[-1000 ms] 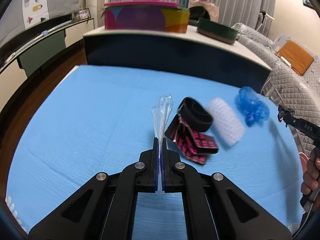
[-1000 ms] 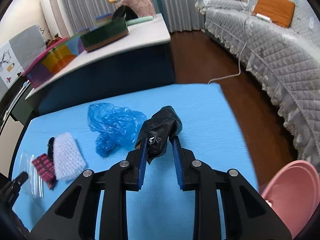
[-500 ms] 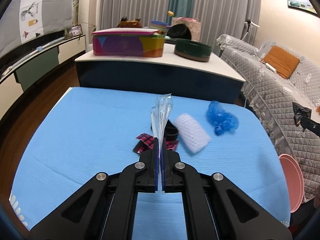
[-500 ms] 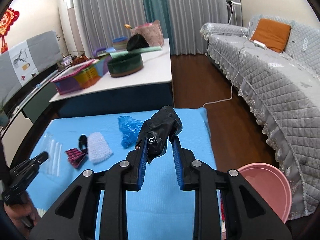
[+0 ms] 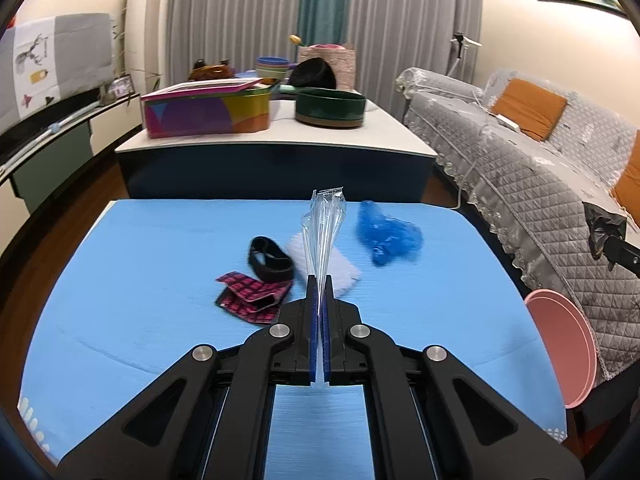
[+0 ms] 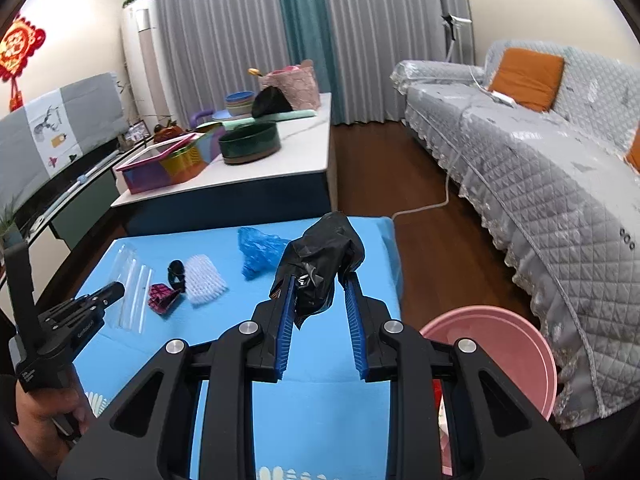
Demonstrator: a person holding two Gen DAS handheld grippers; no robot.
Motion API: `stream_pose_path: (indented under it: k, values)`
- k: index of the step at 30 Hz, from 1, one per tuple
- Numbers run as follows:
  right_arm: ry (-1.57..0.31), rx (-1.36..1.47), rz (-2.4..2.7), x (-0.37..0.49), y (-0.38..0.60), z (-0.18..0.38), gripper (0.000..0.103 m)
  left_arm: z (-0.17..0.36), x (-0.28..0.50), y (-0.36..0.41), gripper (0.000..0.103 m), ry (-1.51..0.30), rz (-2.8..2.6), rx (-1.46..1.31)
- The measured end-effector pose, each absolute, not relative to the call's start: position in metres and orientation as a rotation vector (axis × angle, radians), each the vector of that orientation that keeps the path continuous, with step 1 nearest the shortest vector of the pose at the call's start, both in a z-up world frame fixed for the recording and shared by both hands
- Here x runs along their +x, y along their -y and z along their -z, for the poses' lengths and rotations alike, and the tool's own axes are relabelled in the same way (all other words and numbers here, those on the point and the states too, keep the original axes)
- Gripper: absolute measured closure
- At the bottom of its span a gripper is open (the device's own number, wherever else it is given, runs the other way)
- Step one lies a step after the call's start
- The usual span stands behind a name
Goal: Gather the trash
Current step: 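Carry the straw sleeve and black bag with both grippers over the pink bin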
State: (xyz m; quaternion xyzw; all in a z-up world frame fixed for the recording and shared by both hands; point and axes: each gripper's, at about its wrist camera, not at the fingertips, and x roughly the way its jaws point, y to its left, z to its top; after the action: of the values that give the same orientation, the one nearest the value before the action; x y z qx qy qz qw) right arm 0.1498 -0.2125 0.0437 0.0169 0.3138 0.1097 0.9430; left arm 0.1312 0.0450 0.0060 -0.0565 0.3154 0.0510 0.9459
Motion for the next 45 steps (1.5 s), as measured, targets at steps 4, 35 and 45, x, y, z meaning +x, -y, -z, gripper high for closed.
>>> stream_pose_path:
  k: [4, 35, 45]
  values:
    - [-0.634, 0.015, -0.191, 0.148, 0.225, -0.041, 0.077, -0.008, 0.134, -0.031, 0.101, -0.635, -0.075, -0.105]
    - [-0.634, 0.076, 0.028, 0.126, 0.341, -0.040, 0.077, -0.012, 0.162, 0.111, 0.101, -0.636, 0.205, -0.048]
    - [-0.668, 0.085, 0.073, 0.129, 0.369, -0.025, 0.077, -0.012, 0.161, 0.158, 0.102, -0.634, 0.365, -0.050]
